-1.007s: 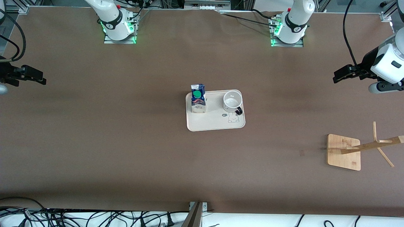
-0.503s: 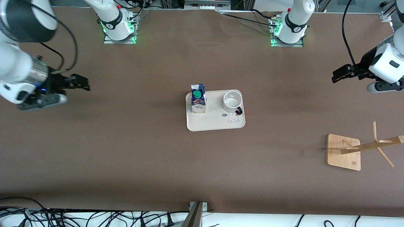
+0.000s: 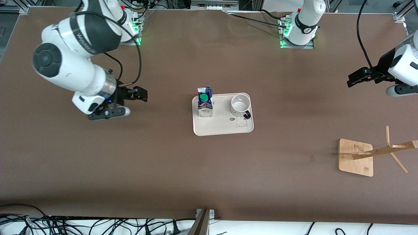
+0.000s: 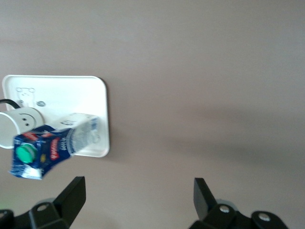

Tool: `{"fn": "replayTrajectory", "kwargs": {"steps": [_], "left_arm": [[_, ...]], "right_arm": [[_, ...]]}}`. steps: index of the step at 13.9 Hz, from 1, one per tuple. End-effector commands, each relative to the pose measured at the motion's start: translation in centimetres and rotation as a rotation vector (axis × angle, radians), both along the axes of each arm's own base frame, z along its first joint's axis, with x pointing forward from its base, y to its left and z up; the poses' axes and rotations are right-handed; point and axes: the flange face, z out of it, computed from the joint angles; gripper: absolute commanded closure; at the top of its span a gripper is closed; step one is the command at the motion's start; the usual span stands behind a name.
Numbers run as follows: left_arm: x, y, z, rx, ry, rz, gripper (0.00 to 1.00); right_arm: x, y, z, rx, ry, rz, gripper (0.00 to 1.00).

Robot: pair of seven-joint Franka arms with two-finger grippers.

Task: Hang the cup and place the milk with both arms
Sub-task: 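Reach the right gripper down to the blue milk carton on the tray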

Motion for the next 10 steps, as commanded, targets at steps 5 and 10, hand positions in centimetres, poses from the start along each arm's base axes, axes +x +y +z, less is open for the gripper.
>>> {"fn": "replayTrajectory", "kwargs": {"steps": [5,10], "left_arm": [[0.4,-0.9,0.1,-0.018,0.002,-0.027,0.00],[0.5,-1.7,-0.3,-0.018,0.007,-0.041,0.00]], "right_arm": [[-1.8,13.3,-2.2,0.004,-0.028,-0.134,0.00],[-2.3,16.3,-4.3,-0.011,-0.056,-0.190,0.00]]}}
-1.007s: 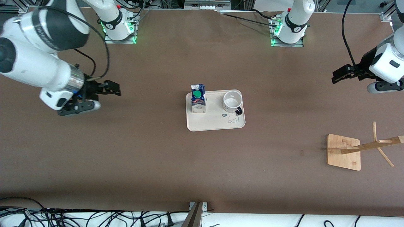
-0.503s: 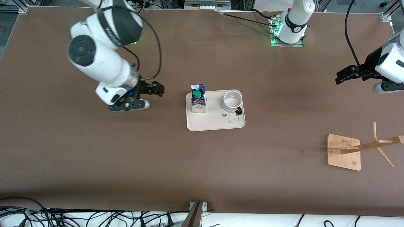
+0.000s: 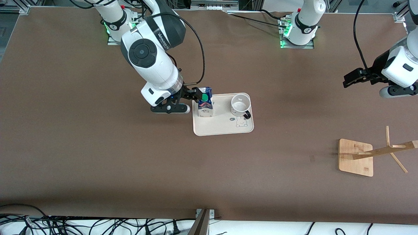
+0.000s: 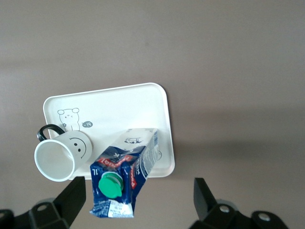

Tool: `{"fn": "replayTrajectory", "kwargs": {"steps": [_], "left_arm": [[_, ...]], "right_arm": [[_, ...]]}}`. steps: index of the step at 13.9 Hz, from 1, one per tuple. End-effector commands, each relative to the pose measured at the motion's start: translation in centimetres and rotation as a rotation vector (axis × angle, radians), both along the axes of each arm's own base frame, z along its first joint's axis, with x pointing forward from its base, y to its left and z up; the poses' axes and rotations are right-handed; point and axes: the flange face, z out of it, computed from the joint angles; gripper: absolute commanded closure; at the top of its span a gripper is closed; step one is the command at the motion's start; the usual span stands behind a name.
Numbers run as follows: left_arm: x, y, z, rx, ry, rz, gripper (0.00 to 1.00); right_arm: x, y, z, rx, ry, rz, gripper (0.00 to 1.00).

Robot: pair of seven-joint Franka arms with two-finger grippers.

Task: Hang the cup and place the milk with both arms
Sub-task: 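Reach the right gripper down to the blue milk carton on the tray, then grasp the milk carton with the right gripper and lift it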

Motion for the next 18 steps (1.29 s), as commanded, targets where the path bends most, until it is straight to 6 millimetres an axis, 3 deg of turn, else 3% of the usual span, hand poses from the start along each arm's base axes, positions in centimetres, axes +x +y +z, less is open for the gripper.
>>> {"fn": "replayTrajectory", "kwargs": {"steps": [1,4,8,13,14,18], "left_arm": [[0.3,-0.8,0.1,-0.018,-0.006,-0.022,0.00],[0.2,-1.3,-0.5,-0.017,-0.007,-0.029,0.00],[0.3,-1.2,-0.7,-0.017,-0.010,-0.029,0.00],[0.2,-1.1,-1.5,-0.018,0.005,-0.026,0.00],[0.1,-1.1,-1.6,-0.018,0.008,-0.026,0.00],[0.2,-1.0,-1.8,-0.018,0.011,-0.024,0.00]], "right_arm": [[0.1,1.5,0.0,0.000,-0.024,-0.069,0.00],[0.0,1.8,-0.4,-0.001,-0.024,-0.079,0.00],[-0.5,3.1,-3.4,-0.027,0.006,-0.051,0.00],[-1.1,4.0,-4.0,-0.028,0.016,-0.045,0.00],[-1.3,4.3,-4.9,-0.036,0.025,-0.040,0.00],[-4.0,8.2,-7.9,-0.055,0.023,0.020,0.00]]}}
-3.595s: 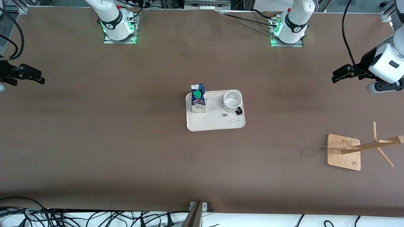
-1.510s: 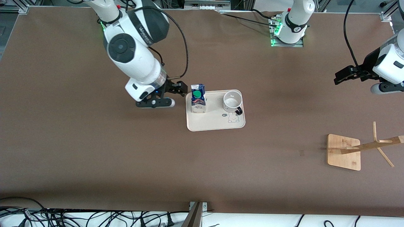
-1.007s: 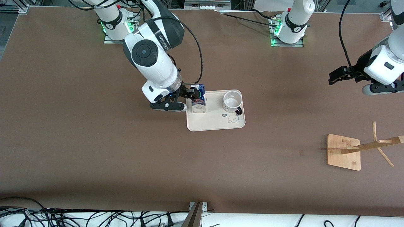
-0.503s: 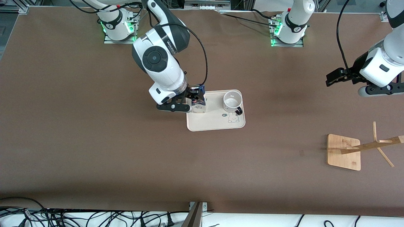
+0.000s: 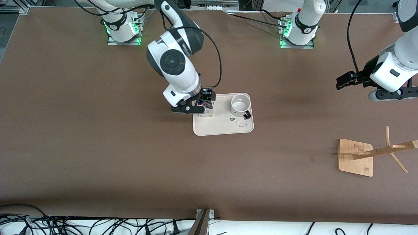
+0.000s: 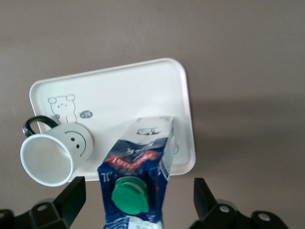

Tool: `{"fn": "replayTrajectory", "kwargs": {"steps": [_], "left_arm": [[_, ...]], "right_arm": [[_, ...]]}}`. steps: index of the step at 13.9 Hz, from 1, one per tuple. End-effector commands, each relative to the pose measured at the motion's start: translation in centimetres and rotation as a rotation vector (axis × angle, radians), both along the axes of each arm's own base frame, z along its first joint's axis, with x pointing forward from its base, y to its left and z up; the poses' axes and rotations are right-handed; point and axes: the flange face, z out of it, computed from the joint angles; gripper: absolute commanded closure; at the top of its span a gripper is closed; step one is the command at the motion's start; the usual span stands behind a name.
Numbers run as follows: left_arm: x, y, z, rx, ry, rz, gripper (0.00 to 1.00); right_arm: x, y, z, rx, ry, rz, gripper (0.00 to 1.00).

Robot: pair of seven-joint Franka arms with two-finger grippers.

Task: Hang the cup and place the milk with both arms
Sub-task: 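Grasp the milk carton with the right gripper and lift it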

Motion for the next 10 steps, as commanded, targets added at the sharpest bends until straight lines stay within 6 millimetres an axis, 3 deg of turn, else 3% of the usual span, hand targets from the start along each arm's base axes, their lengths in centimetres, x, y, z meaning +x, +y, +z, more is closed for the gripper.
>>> {"fn": "replayTrajectory", "kwargs": {"steps": [1,10], "left_arm": [[-0.1,0.2,-0.1,-0.018,-0.005,-0.004,0.00],[-0.1,0.2,-0.2,-0.018,-0.002,-0.004,0.00]], "right_arm": [[-0.6,2.0,-1.3,-0.011,-0.025,0.008,0.00],[-0.5,1.8,-2.3,-0.019,-0.026,0.046,0.00]]}}
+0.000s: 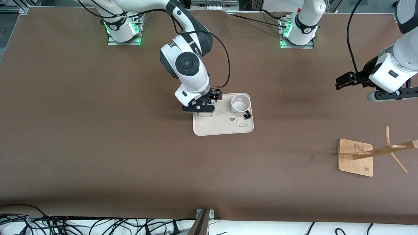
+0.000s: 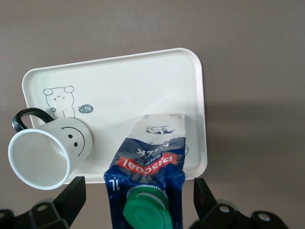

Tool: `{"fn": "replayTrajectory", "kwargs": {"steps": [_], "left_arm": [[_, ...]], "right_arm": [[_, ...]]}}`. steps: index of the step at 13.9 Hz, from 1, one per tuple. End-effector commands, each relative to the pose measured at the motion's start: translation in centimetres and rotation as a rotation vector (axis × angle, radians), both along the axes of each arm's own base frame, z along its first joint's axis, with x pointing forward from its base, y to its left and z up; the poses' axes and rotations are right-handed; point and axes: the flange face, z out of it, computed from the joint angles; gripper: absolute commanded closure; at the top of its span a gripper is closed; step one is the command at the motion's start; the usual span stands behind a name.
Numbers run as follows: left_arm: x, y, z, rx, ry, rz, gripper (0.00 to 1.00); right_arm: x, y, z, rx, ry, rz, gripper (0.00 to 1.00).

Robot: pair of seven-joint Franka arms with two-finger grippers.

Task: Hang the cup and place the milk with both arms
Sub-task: 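Grasp the milk carton with the right gripper and lift it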

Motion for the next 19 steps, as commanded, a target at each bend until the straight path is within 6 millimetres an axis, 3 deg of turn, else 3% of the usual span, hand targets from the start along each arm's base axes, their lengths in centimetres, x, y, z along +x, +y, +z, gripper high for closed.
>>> {"fn": "replayTrajectory", "kwargs": {"steps": [1,4,6,13,16,18,19], "left_arm": [[0.0,0.1,0.0,-0.018,-0.007,-0.005,0.00],[-0.1,0.1,0.1,-0.018,-0.009,-0.004,0.00],[-0.1,0.1,0.1,-0.018,-0.009,-0.004,0.00],[0.0,-0.4,0.0,-0.017,-0.009,-0.002,0.00],[0.6,-1.0,-0.3,-0.021,-0.034,0.006,0.00],[1.0,-2.2,-1.0,-0.050,-0.027,0.055,0.00],[1.2,-3.3,-1.4,-0.050,-0.028,0.073,0.00]], "right_arm": [[0.1,0.3,-0.1,-0.010,-0.012,0.021,0.00],[0.0,0.4,-0.2,-0.013,-0.010,0.020,0.39],[-0.2,0.5,-0.3,-0.015,-0.008,0.023,0.46],[0.1,0.3,0.8,-0.020,-0.026,0.036,0.47],[0.3,-1.4,2.3,-0.067,0.010,0.042,0.47],[0.2,-2.3,4.1,-0.077,0.023,0.081,0.48],[0.7,-3.1,5.9,-0.074,0.011,0.079,0.48]]}}
